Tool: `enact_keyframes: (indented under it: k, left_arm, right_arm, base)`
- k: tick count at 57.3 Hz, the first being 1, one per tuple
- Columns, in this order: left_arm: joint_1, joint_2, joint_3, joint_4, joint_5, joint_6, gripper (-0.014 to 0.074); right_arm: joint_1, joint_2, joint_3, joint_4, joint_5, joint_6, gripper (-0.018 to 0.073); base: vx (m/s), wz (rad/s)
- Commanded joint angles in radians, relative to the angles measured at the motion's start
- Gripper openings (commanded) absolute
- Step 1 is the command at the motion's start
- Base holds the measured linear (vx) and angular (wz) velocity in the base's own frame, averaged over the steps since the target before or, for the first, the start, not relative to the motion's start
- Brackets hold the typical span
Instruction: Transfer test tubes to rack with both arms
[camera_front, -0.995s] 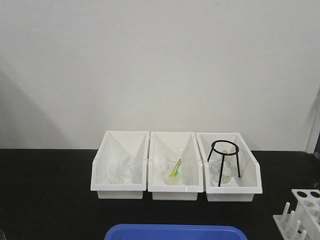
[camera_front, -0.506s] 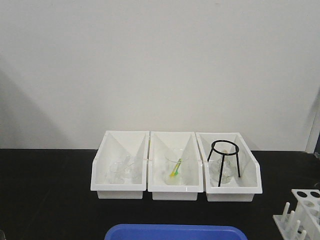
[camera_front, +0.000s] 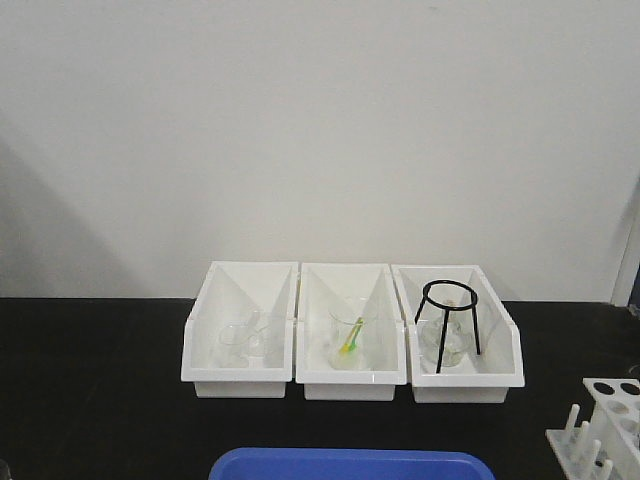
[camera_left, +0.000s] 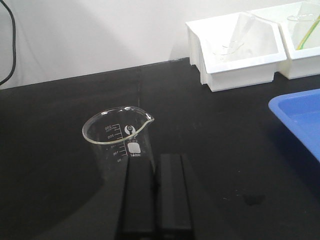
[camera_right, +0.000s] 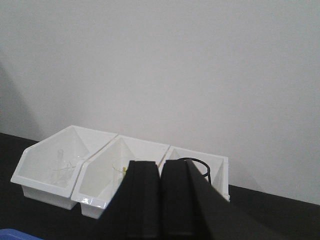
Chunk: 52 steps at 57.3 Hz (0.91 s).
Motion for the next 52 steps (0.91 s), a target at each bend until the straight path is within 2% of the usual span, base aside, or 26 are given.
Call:
enact_keyframes:
  k: [1, 40, 44, 47, 49, 52]
  left_arm:
    - [0.001, -0.01, 0.027, -0.01, -0.073, -0.008, -0.0015]
    - [0.001, -0.01, 0.027, -0.01, -0.073, -0.008, -0.0015]
    - [0.001, -0.01, 0.027, -0.009, -0.074, -0.008, -0.0015]
    - [0.001, -0.01, 0.027, -0.009, -0.074, -0.008, -0.0015]
    - [0.001, -0.01, 0.027, -0.009, -0.074, -0.008, -0.0015]
    - [0.001, -0.01, 0.027, -0.009, -0.074, -0.008, -0.0015]
  right_arm:
    - [0.004, 0.0, -0.031, 0.009, -0.022, -0.003, -0.0007]
    - [0.004, 0.0, -0.031, 0.024, -0.025, -0.002, -0.0007]
    - [0.004, 0.004, -0.027, 0.083, -0.036, -0.002, -0.0007]
    - [0.004, -0.001, -0.009, 0.172, -0.042, -0.032, -0.0007]
    - [0.004, -0.004, 0.009, 0.258, -0.041, -0.091, -0.0007]
    - [0.004, -0.011, 0.049, 0.427, -0.041, -0.232, -0.0007]
  base:
    - [0.0, 0.0]
    - [0.0, 0.0]
    - [0.0, 0.0]
    - [0.0, 0.0]
    - [0.0, 0.0]
    - [0.0, 0.0]
